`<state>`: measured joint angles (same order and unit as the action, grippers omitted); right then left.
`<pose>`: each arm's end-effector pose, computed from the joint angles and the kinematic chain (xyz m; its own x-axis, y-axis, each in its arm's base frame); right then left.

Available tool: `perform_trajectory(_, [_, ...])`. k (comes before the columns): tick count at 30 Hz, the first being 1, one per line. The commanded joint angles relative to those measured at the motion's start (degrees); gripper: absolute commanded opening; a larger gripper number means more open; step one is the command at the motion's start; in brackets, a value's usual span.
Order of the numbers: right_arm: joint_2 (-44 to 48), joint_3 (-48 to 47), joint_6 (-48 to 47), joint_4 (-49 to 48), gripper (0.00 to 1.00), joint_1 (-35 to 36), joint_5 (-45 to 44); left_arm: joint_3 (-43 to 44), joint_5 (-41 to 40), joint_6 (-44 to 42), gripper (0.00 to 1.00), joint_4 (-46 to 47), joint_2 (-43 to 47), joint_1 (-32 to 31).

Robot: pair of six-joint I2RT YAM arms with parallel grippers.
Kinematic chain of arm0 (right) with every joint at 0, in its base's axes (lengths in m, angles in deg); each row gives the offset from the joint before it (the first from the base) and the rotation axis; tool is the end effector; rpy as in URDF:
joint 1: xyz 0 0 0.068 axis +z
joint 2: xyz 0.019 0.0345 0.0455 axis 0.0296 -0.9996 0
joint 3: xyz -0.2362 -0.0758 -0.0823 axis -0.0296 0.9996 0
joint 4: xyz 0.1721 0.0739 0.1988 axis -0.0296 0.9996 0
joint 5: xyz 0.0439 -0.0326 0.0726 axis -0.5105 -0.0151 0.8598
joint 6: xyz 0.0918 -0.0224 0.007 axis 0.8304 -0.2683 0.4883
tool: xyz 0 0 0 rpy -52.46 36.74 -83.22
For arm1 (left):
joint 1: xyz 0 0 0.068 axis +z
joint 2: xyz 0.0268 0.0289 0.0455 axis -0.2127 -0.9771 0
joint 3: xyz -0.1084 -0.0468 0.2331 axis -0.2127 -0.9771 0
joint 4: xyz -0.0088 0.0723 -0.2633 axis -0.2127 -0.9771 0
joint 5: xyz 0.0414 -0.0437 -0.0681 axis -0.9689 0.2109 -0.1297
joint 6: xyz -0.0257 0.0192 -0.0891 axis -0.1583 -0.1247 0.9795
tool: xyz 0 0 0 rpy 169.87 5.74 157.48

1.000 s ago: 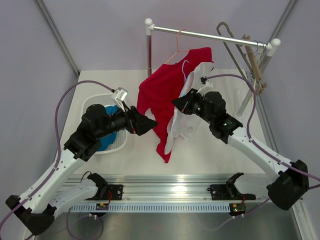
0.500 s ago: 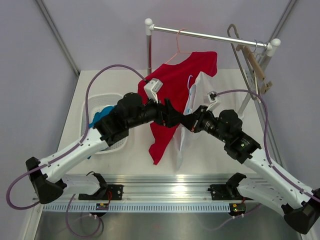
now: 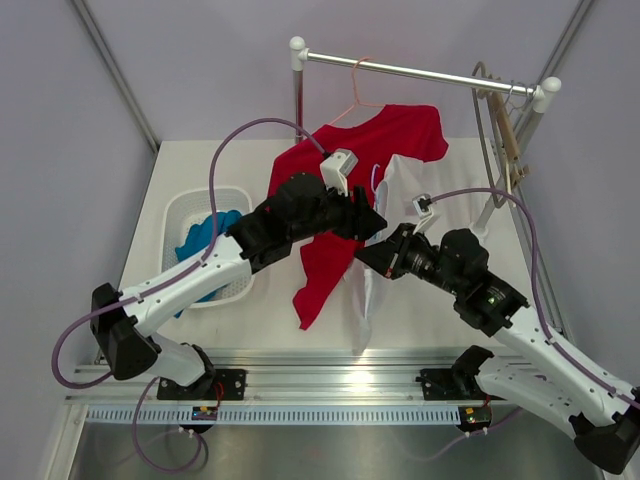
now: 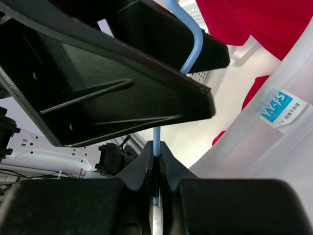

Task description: Remove the t-shirt from the hanger

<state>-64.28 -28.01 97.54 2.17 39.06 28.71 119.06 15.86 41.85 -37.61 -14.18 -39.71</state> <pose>0.1833 0.1809 0.3285 -0.5956 0.3339 -0.7306 -0.5310 0.5189 0.6700 0.2370 -0.3200 0.3656 -0.5848 -0.0950 -0.8056 0.6427 0.5517 -0.5316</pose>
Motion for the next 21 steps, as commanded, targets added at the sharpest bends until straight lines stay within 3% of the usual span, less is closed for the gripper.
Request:
perform_trajectory(1, [-0.2, -0.6, 0.4, -2.5, 0.00, 2.0, 2.9, 3.7, -1.3, -1.2, 0.52, 3.0, -0.6, -0.6])
perform_trajectory(2, [-0.4, -0.6, 0.4, -2.5, 0.00, 3.1, 2.3, 3.8, -1.2, -1.3, 0.48, 3.0, -0.6, -0.7])
perform_trajectory(4, [-0.7, -0.7, 0.4, -2.5, 0.00, 4.0, 1.6, 4.0, -1.4, -1.9, 0.32, 2.9, -0.3, -0.8])
perform_trajectory(5, [-0.7, -0.7, 0.4, -2.5, 0.00, 4.2, 1.2, 3.8, -1.6, -2.0, 0.23, 2.7, 0.2, -0.9])
perform_trajectory(6, [-0.7, -0.6, 0.4, -2.5, 0.00, 4.9, 1.0, 3.5, -2.7, -1.8, 0.04, 2.2, 0.8, -0.9])
perform_trajectory(7, [-0.5, -0.7, 0.4, -2.3, 0.01, 4.9, 0.9, 2.6, -3.0, -1.6, 0.00, 2.2, 2.4, -0.9])
perform_trajectory(11, [1.0, -0.5, -0.3, -0.7, 0.48, 5.1, 1.5, -1.2, -3.1, -1.9, 0.00, 1.0, 8.3, -0.9])
perform_trajectory(12, [1.2, -0.8, -0.9, -0.1, 0.67, 5.1, 2.0, -2.1, -3.5, -2.2, 0.00, 0.2, 9.9, -0.9])
perform_trajectory(13, [1.7, -1.3, -1.5, 0.5, 0.74, 5.0, 2.7, -3.0, -3.6, -2.7, 0.00, -0.2, 11.4, -0.9])
perform_trajectory(15, [2.1, -2.7, -3.1, 2.5, 0.84, 5.0, 4.9, -5.4, -3.8, -3.2, 0.00, -1.9, 16.1, -0.9])
perform_trajectory(21, [1.9, -6.8, -6.5, 7.1, 0.83, 5.1, 9.0, -10.6, -6.6, -5.0, 0.00, -8.2, 27.3, -0.9])
